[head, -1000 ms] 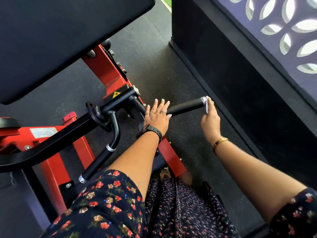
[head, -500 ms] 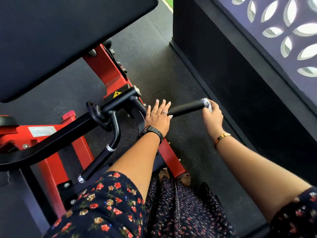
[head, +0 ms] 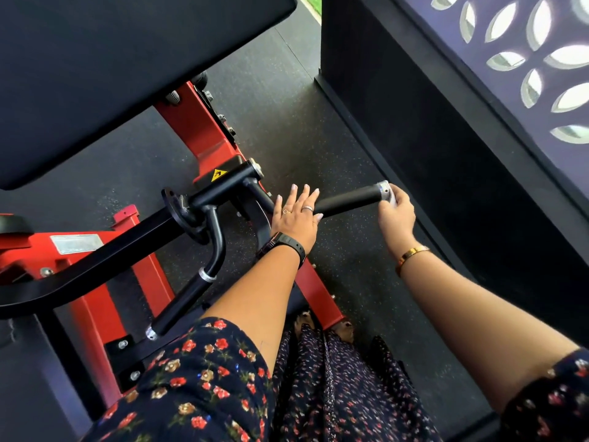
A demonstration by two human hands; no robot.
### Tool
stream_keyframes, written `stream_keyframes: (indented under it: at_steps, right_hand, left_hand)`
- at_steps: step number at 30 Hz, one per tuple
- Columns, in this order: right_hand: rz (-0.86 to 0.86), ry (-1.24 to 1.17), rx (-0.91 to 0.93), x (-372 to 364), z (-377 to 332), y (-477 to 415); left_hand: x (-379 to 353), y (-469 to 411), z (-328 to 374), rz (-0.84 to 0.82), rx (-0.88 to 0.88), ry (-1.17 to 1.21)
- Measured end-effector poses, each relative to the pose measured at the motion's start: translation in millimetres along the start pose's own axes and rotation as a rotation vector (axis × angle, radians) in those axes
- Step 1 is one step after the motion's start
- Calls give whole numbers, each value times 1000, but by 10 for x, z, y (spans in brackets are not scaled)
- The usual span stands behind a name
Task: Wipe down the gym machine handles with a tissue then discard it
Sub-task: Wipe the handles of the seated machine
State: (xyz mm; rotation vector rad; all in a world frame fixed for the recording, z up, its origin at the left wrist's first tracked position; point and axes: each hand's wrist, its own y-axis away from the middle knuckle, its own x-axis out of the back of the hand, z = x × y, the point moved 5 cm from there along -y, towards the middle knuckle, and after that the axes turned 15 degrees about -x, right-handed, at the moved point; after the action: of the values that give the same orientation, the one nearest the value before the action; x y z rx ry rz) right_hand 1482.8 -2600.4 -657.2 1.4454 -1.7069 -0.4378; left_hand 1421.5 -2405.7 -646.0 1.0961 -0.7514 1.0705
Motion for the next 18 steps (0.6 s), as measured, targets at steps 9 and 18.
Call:
stream_keyframes:
  at_steps: [9, 18]
  right_hand:
    - [-54, 386, 281, -91, -268, -81]
    - [-265, -505, -260, -190, 14, 88]
  left_hand:
    - [1, -7, -8, -9, -6, -13]
    - [-26, -12, -28, -22, -13, -51]
